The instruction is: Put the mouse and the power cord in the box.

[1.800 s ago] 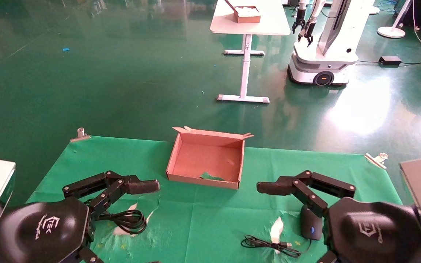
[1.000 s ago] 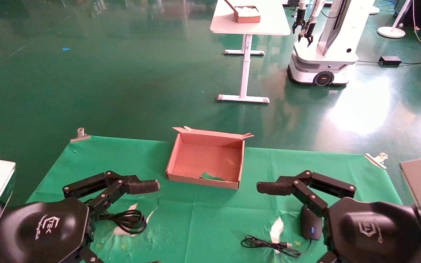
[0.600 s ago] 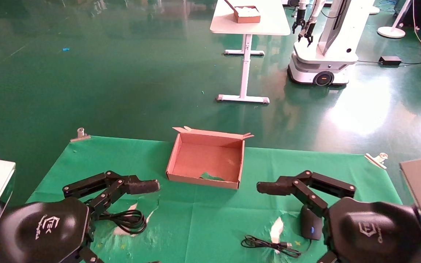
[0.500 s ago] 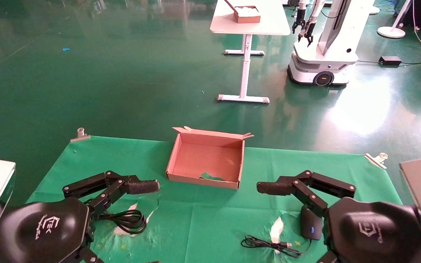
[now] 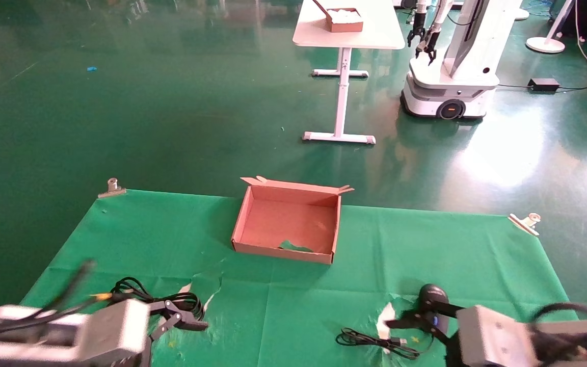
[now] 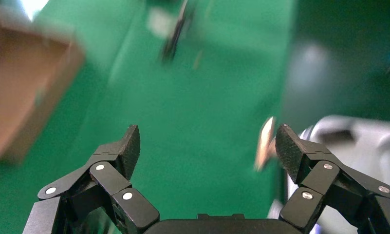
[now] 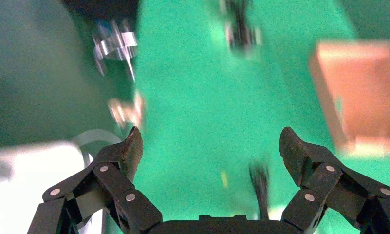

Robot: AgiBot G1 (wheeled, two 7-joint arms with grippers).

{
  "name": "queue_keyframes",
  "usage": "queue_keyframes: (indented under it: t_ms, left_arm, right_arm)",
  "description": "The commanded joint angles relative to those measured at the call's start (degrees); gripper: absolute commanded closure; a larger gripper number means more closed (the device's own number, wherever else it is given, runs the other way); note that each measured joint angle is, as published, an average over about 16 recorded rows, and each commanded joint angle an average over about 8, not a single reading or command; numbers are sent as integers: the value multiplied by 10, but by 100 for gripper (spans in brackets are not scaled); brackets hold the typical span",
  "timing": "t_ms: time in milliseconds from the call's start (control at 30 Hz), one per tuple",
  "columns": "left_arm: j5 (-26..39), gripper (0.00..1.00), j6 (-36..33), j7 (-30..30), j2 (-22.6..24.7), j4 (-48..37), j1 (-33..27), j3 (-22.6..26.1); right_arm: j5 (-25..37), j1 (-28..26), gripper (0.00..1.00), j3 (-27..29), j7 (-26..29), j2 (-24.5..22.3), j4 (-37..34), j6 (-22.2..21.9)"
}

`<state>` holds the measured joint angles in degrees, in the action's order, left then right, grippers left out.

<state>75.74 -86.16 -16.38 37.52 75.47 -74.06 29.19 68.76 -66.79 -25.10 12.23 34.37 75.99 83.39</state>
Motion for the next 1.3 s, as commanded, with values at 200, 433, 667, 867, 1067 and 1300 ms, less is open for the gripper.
queue_keyframes:
  t_ms: [200,433,667,867,1067,1300]
  left_arm:
    - [125,0,2,-29,27,-2,-53,43]
    - [140,0,11,-24,30,-4,-49,48]
    - [313,0,70,-47,84,-49,-64,102]
    - [445,0,109,-60,149,-123,-94,149]
    - [511,0,155,-54,198,-202,-113,171]
    - [545,0,202,-42,246,-300,-131,182]
  right_arm:
    - [88,-28,0,-28,39,9,0,-15]
    - [77,-26,0,-26,31,11,-4,-14]
    - [74,-29,0,-23,31,15,-13,-18]
    - [74,-27,0,-20,34,5,-18,-19]
    - [78,-24,0,-20,37,-1,-25,-22]
    - [78,-25,0,-20,38,-1,-25,-22]
